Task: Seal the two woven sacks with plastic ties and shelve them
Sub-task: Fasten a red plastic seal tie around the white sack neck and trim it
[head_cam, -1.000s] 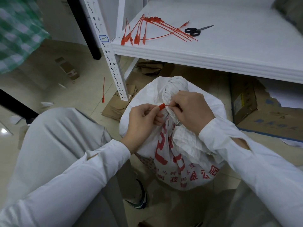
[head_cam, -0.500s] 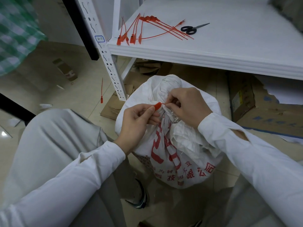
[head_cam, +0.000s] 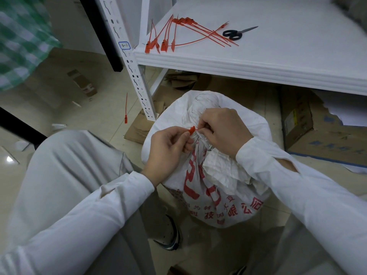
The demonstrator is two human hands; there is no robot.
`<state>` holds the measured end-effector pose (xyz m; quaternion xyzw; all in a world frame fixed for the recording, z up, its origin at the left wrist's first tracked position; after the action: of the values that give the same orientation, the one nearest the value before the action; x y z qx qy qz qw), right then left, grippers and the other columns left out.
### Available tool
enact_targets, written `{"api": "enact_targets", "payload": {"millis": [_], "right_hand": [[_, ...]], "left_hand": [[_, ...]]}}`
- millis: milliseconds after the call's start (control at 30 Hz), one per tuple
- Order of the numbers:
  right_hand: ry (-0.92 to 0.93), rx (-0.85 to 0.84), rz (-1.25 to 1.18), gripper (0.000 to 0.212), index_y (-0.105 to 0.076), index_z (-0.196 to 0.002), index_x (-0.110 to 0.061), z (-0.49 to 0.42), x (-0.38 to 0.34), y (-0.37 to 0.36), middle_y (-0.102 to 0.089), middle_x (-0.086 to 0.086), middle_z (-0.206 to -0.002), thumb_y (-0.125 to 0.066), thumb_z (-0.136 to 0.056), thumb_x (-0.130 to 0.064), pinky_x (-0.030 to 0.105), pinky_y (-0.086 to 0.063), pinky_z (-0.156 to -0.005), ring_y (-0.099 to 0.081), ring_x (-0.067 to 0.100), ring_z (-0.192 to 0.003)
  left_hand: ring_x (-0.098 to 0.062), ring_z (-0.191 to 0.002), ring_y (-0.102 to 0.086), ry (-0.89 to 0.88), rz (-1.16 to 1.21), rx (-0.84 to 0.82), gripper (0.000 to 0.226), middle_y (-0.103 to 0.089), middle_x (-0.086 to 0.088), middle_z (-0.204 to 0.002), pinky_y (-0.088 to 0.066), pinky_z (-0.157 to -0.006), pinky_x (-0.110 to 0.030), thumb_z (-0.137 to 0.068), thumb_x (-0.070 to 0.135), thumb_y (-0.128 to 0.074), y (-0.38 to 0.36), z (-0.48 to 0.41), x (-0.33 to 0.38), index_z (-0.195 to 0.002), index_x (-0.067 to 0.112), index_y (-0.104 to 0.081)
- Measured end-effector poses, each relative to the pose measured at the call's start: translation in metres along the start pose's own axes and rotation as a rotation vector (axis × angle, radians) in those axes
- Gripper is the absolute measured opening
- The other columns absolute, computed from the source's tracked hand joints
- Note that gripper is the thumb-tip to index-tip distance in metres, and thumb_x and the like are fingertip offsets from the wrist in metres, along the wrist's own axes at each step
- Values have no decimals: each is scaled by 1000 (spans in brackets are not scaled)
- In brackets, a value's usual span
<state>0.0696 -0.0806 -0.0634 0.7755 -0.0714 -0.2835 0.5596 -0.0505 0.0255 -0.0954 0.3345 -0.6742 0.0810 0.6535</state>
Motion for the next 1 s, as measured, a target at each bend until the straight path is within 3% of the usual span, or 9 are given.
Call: {"api": "enact_targets", "payload": {"millis": [167, 267, 400, 500, 633, 733, 833, 900, 1000], "right_hand": [[-10, -17, 22, 19, -69, -102, -14, 0, -9, -5, -69, 5, -98, -56, -95, -27, 22, -46, -84, -63, 16, -85], [-2, -15, -48, 5, -57, -98, -17, 1, -7, -1, -63, 2, -86, -58, -93, -19, 21, -46, -76, -58, 15, -75], [45, -26, -35, 19, -40, -92, -21, 2, -4, -6, -52, -2, -75, -56, -91, -11, 17, -34, -61, -51, 14, -64], [95, -38, 3, 13, -51, -92, -18, 5, -1, -12, -59, 0, -78, -57, -88, -7, 23, -45, -67, -56, 16, -67], [139, -4, 23, 15, -65, -84, -14, 7, 13, -18, -65, 3, -81, -69, -73, -4, 25, -41, -64, -60, 20, -70], [133, 59, 28, 6, -65, -77, -10, 7, 19, -18, -64, 7, -78, -68, -74, -6, 26, -39, -59, -59, 24, -67], [146, 91, 25, 4, -65, -80, -9, 9, 18, -20, -63, 8, -79, -68, -77, -9, 26, -40, -59, -59, 23, -67], [158, 87, 19, 6, -64, -81, -9, 10, 17, -22, -63, 8, -79, -68, -77, -10, 25, -40, -59, -59, 23, -67], [150, 78, -13, 7, -63, -84, -9, 13, 18, -21, -63, 8, -81, -66, -78, -12, 28, -45, -61, -59, 23, -69]], "left_hand": [[-16, -65, -64, -178, -226, 34, 21, -69, -1, -72, -56, -68, -41, -95, 16, -55, -2, 2, -3, -93, 6, -73], [-13, -67, -63, -202, -282, 47, 19, -68, 2, -75, -56, -69, -35, -96, 13, -56, -3, -1, -3, -95, 7, -74], [-10, -69, -59, -281, -383, 65, 18, -71, -5, -80, -49, -67, -19, -96, 11, -56, -12, 2, -3, -90, 6, -73], [-13, -71, -60, -321, -409, 30, 21, -71, -10, -80, -48, -68, -30, -95, 11, -53, -23, 7, -3, -88, 1, -71], [-18, -78, -63, -347, -447, -101, 17, -71, -9, -90, -47, -73, -23, -95, 8, -53, -21, 1, -3, -101, 3, -69], [-13, -83, -62, -381, -441, -213, 22, -71, -7, -94, -49, -76, -24, -93, 5, -52, -11, -10, 0, -107, 5, -69], [-14, -86, -61, -341, -492, -89, 20, -67, -6, -98, -52, -78, -29, -93, 8, -53, -2, -25, -1, -106, 7, -68], [-15, -86, -60, -350, -569, -118, 16, -62, -5, -100, -52, -77, -29, -94, 12, -57, -2, -33, -5, -105, 8, -67], [-15, -78, -59, -416, -615, -219, 11, -63, -2, -88, -46, -71, -22, -92, 17, -62, -5, -41, -4, -94, 12, -71]]}}
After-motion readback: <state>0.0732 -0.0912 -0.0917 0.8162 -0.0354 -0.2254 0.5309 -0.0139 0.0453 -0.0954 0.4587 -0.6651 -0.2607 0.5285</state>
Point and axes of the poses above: each hand's wrist, its own z-axis away from the middle knuckle, its own y-axis out of the back of the hand, x = y × z, the point moved 1 cm from there along -z, towards the middle knuckle
